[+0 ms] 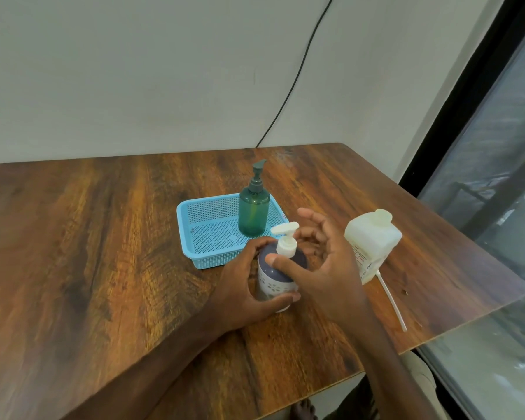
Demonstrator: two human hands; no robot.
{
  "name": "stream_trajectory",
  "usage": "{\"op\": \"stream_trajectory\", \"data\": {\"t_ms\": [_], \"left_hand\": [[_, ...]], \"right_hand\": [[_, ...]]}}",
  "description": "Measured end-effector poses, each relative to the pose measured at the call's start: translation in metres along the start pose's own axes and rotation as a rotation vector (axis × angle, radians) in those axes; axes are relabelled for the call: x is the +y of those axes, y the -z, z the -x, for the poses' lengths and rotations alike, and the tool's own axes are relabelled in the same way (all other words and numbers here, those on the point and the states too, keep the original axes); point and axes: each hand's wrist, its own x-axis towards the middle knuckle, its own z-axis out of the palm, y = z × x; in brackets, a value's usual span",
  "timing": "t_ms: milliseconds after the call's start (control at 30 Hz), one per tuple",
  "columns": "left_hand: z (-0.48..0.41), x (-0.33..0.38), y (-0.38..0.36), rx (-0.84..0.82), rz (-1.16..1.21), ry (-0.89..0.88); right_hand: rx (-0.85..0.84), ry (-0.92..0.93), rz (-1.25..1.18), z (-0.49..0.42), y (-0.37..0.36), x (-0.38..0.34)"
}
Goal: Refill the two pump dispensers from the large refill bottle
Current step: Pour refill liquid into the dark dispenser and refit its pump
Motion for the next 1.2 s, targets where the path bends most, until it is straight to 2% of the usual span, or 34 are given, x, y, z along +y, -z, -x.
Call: {"op": "stream_trajectory", "data": {"t_ms": [133,300,467,633,767,933,1067,1200], "left_hand": [[-0.001,-0.001,0.0,-0.005,-0.004,0.005],[-0.001,0.0,0.0,0.001,-0.012,-0.022],[-0.001,0.003,0.0,-0.004,-0.021,-0.009],[-0.001,0.0,-0.001,0.005,-0.021,-0.04],[-0.001,0.001,-0.001,0.002,-0.009,-0.027],[0.0,-0.001,-0.001,0.0,-0.034,-0.042],[-0.001,-0.001,-0.002,-0.001,-0.017,-0.034],[-0.001,-0.002,-0.002,-0.01,-0.02,-0.047]], "right_hand": [[-0.11,0.002,-0.05,-0.002,0.011,0.0],[0.014,0.028,-0.043,-0.003,0.009,-0.001],[-0.074,-0.006,-0.093,-0.002,0.01,-0.001],[-0.007,-0.019,-0.131,0.0,0.009,-0.001],[-0.076,-0.054,-0.247,-0.001,0.013,-0.001],[0.04,0.017,-0.109,-0.001,0.01,0.002],[-0.048,0.011,-0.129,-0.004,0.008,0.004],[-0.028,0.019,-0.117,-0.005,0.006,0.002]]}}
